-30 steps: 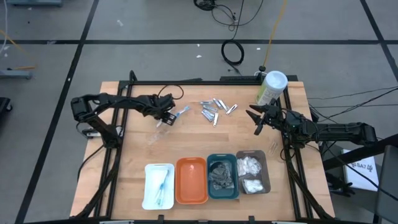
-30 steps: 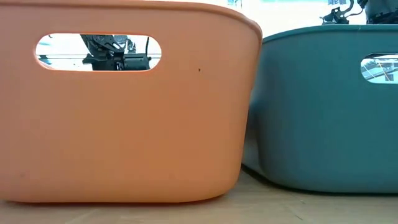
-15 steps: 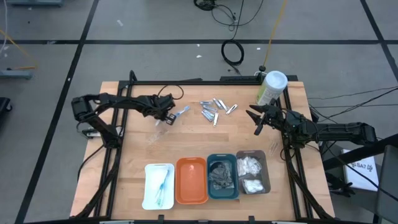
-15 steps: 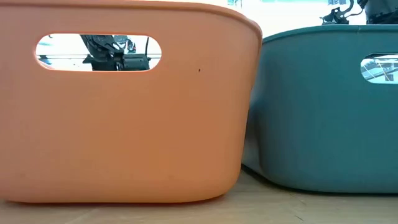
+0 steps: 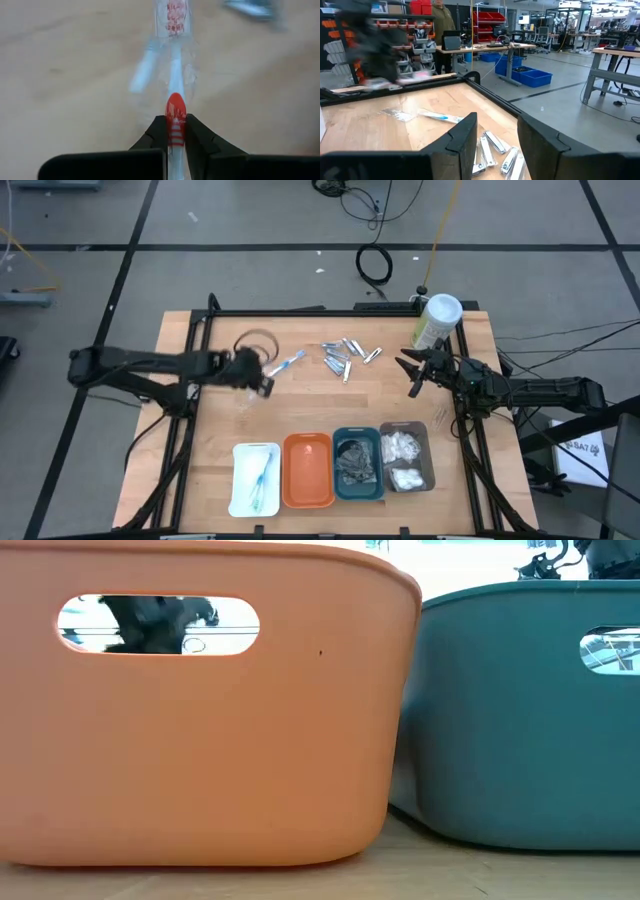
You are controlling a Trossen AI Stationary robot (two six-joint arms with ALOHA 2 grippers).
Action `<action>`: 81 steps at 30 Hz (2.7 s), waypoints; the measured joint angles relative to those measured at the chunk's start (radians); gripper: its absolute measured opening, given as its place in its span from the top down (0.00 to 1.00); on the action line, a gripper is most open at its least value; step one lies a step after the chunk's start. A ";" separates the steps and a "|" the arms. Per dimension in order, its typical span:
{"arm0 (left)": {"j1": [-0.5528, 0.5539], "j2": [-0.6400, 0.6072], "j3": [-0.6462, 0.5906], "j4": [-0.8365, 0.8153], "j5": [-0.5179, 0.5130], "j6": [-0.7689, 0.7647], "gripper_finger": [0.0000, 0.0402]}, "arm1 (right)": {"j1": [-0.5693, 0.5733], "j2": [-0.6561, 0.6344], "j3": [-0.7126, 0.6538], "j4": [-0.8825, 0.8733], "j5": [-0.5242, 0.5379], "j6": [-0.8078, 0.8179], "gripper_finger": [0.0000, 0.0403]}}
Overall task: Pick & Place Travel size toiletries
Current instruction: Put the orange toothbrush into the white bin, then put the blue toothbrush into the white bin
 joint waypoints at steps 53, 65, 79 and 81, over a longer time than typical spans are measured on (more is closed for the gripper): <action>-1.115 0.486 0.002 0.700 -0.649 -0.876 0.48 | 0.000 0.000 0.000 -0.030 0.000 0.076 0.68; -1.068 0.218 0.002 0.696 -0.889 -0.434 0.33 | 0.000 0.000 0.000 -0.029 -0.003 0.076 0.68; -0.402 -0.137 0.002 0.552 -0.406 0.279 0.33 | 0.000 0.000 0.000 -0.028 -0.002 0.077 0.68; -0.284 -0.139 0.002 0.465 -0.339 0.295 0.33 | 0.000 0.000 0.000 -0.028 -0.002 0.077 0.68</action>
